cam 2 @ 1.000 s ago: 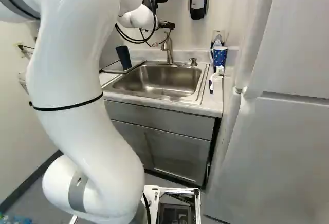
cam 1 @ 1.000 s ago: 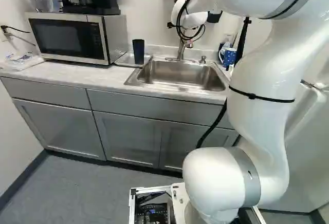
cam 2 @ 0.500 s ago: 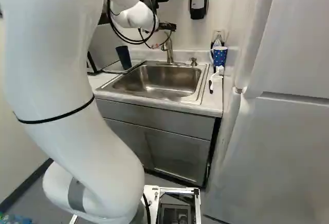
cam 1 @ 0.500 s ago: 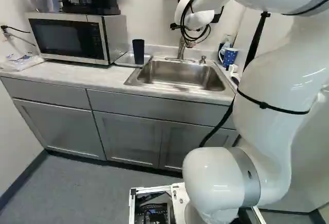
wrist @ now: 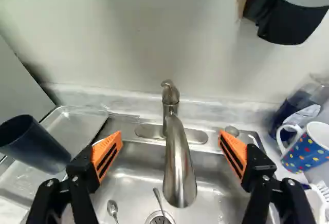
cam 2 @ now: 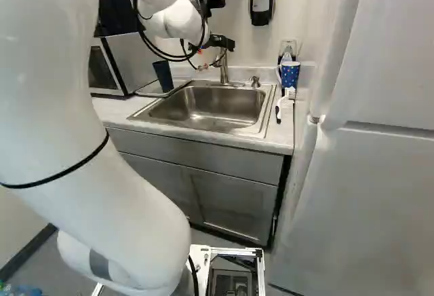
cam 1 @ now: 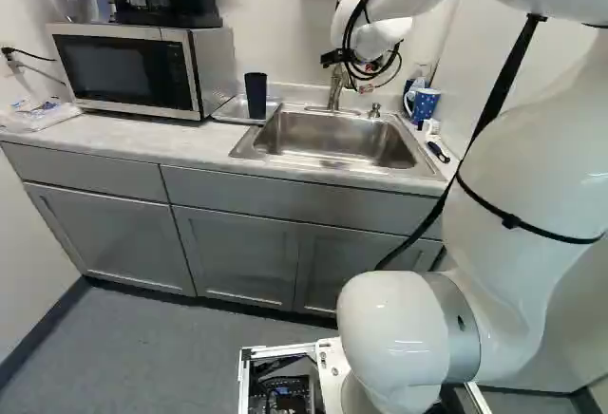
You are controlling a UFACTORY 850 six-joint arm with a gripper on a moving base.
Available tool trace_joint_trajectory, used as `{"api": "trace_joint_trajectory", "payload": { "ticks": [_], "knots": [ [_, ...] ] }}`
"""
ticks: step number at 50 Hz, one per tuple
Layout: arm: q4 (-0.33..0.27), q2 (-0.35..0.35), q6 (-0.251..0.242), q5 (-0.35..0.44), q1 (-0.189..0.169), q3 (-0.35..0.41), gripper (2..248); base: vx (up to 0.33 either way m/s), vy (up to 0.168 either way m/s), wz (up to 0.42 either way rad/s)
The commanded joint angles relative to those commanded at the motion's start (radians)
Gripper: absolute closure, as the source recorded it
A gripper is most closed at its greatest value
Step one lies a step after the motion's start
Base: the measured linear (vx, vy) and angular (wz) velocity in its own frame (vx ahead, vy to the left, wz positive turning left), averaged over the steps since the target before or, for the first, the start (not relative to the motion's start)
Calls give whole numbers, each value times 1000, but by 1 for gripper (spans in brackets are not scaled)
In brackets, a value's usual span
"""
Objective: Rinse the cup and place it in the tray
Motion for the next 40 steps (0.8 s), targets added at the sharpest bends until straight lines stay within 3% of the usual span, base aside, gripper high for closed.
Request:
{"api": "trace_joint_trajectory", "payload": {
  "ticks": [40],
  "knots": [
    [0, 210, 0, -334, -49, 197, 3, 0, 0, 0]
  ]
}}
